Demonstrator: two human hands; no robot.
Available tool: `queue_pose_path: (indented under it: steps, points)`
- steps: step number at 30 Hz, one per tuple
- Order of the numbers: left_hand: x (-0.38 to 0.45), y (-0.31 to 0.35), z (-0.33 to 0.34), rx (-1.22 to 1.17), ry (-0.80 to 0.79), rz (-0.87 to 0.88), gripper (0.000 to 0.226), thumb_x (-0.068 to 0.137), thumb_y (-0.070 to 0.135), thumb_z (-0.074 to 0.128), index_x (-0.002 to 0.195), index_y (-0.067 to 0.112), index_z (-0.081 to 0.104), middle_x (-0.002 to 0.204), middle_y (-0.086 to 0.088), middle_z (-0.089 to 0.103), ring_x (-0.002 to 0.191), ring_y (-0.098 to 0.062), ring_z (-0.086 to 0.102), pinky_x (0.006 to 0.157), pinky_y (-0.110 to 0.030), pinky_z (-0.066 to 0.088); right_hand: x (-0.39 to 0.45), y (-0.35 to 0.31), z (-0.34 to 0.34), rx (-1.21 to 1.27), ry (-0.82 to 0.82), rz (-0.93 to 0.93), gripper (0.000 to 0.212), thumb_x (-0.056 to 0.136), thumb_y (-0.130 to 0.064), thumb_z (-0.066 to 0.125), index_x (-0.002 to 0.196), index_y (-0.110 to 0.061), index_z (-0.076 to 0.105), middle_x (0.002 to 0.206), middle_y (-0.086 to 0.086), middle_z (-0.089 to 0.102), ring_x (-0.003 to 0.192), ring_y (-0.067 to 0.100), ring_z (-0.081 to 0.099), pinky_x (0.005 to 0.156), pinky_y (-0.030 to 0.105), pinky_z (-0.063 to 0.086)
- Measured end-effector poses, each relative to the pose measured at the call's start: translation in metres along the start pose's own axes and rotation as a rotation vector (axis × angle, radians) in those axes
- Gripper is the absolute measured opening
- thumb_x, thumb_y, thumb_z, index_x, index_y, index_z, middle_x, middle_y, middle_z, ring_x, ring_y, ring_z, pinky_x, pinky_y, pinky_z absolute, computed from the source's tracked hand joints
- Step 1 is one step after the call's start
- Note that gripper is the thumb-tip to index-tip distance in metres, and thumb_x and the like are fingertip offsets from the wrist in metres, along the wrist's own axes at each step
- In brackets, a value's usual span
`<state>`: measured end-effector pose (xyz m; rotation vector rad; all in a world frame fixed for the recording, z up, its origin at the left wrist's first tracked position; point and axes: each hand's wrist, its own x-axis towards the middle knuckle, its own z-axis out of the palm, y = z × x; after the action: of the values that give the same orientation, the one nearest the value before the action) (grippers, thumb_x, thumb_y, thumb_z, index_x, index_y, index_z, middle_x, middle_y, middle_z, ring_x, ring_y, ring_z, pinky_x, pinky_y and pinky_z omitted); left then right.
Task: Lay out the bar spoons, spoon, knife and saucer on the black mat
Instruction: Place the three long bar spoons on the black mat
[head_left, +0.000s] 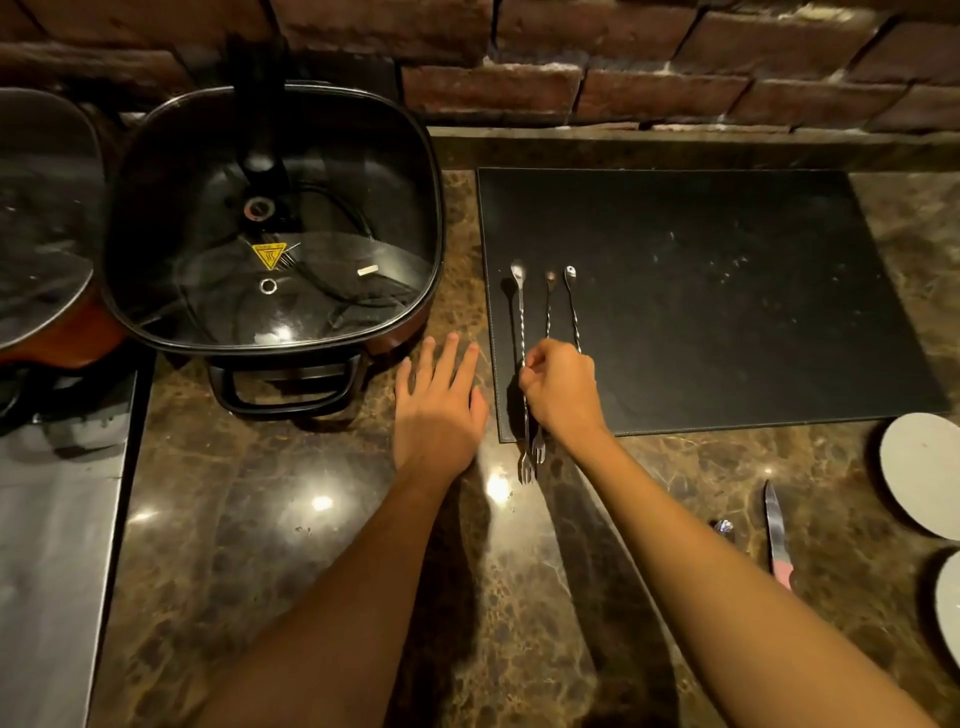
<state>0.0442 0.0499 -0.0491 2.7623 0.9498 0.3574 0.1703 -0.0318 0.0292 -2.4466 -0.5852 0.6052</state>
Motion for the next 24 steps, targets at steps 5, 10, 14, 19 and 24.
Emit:
queue_pose_path:
  steps: [5, 10, 14, 19, 24]
  points:
    - [0.002, -0.001, 0.002, 0.024, -0.029, 0.007, 0.054, 0.099, 0.033, 0.042, 0.152, 0.020, 0.046, 0.160, -0.007, 0.043, 0.149, -0.030, 0.035, 0.119, -0.054, 0.028, 0.018, -0.013, 0.010, -0.099, -0.006, -0.012, 0.009, 0.088, -0.010, 0.057, 0.090, -0.007, 0.064, 0.096, 0.018, 0.067, 0.089, 0.038, 0.064, 0.074, 0.042, 0.056]
    - [0.002, -0.002, 0.004, 0.024, -0.062, -0.006, 0.056, 0.099, 0.036, 0.037, 0.153, 0.023, 0.042, 0.161, -0.005, 0.040, 0.150, -0.028, 0.032, 0.119, -0.053, 0.026, 0.019, -0.013, 0.012, -0.151, 0.006, -0.062, 0.011, 0.087, -0.004, 0.054, 0.091, -0.001, 0.064, 0.093, 0.023, 0.066, 0.087, 0.043, 0.064, 0.073, 0.046, 0.056]
    - [0.002, -0.002, 0.005, 0.028, -0.067, -0.004, 0.056, 0.098, 0.035, 0.036, 0.153, 0.023, 0.040, 0.161, -0.005, 0.040, 0.150, -0.028, 0.032, 0.119, -0.053, 0.026, 0.016, -0.011, 0.012, -0.165, 0.022, -0.083, 0.013, 0.087, -0.003, 0.052, 0.092, 0.000, 0.063, 0.093, 0.024, 0.065, 0.086, 0.044, 0.063, 0.072, 0.049, 0.056]
    - [0.002, -0.002, 0.005, 0.024, -0.062, -0.003, 0.056, 0.098, 0.034, 0.037, 0.153, 0.023, 0.040, 0.161, -0.005, 0.040, 0.150, -0.028, 0.032, 0.119, -0.054, 0.026, 0.016, -0.009, 0.014, -0.162, 0.025, -0.075, 0.013, 0.087, -0.005, 0.053, 0.095, -0.002, 0.063, 0.096, 0.023, 0.065, 0.088, 0.044, 0.063, 0.071, 0.044, 0.055]
    - [0.001, -0.001, 0.003, 0.041, -0.075, 0.002, 0.055, 0.099, 0.032, 0.040, 0.153, 0.022, 0.041, 0.162, -0.006, 0.039, 0.151, -0.029, 0.031, 0.121, -0.054, 0.025, 0.009, -0.003, 0.008, -0.092, 0.045, -0.058, 0.013, 0.090, -0.014, 0.056, 0.096, -0.004, 0.063, 0.094, 0.021, 0.067, 0.090, 0.041, 0.064, 0.073, 0.041, 0.054]
